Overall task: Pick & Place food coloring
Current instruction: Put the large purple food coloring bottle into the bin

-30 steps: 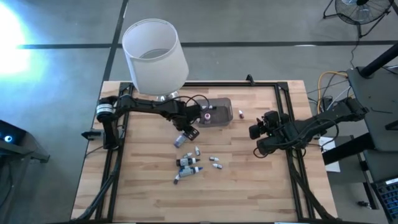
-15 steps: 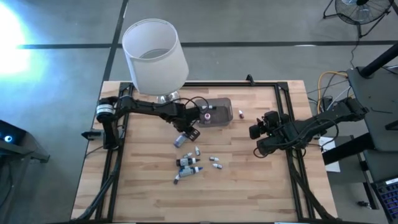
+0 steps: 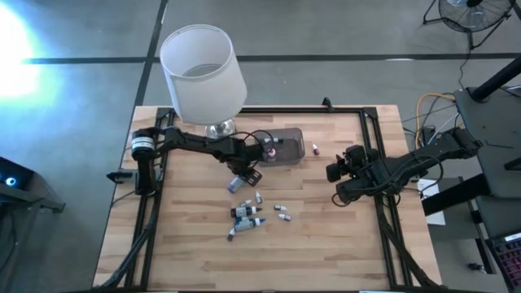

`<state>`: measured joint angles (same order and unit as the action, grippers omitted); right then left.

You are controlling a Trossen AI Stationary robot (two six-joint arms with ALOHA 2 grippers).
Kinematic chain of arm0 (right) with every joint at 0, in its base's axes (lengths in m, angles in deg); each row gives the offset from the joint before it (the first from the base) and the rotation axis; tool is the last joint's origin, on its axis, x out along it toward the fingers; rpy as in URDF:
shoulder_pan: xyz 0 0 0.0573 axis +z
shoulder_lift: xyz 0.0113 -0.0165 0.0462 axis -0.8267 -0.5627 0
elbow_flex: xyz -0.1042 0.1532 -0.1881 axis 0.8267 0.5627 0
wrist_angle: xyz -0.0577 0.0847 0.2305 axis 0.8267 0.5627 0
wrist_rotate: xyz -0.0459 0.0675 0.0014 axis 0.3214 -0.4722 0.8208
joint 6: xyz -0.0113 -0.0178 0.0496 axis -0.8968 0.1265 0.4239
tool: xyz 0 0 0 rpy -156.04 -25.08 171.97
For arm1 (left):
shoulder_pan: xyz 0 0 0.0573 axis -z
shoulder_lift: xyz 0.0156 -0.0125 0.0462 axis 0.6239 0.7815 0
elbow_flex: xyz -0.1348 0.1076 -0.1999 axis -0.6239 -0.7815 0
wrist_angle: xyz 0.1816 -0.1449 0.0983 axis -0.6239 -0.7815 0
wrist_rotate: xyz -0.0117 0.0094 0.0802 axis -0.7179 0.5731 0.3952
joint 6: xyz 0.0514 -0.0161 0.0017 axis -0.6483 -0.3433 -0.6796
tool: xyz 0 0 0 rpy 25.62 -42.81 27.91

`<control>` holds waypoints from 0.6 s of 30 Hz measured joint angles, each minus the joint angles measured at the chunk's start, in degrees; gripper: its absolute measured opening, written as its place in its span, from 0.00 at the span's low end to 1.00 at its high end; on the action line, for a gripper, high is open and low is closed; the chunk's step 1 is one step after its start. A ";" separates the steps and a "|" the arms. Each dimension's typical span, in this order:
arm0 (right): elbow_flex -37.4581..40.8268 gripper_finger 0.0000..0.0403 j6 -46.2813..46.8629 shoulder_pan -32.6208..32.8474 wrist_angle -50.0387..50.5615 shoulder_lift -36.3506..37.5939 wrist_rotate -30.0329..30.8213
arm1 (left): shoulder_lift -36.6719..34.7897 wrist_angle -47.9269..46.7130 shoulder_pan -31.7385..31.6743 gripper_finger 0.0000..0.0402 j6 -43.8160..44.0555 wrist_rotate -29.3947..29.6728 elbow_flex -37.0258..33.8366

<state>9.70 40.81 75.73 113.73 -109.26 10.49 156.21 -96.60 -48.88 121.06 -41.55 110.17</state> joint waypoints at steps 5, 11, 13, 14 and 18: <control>0.00 0.28 -0.25 0.00 0.04 0.00 0.00 | 0.00 -0.04 0.00 0.33 -0.02 0.42 0.00; 0.00 0.28 -0.43 0.00 0.15 0.00 0.00 | -0.34 -0.70 0.02 0.19 0.40 0.52 0.54; 0.00 0.28 -0.65 0.00 0.33 0.00 0.00 | -1.18 -0.80 0.23 0.18 0.57 1.59 1.36; 0.00 0.28 -0.97 0.00 0.33 0.00 0.02 | -1.85 -0.85 0.43 0.18 0.82 2.45 1.87; 0.00 0.28 -1.24 0.02 0.31 0.00 1.64 | -6.26 -0.09 2.53 0.18 2.14 9.03 3.17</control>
<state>9.70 39.57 75.75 114.03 -109.26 12.13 149.95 -96.69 -46.35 123.20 -32.52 113.34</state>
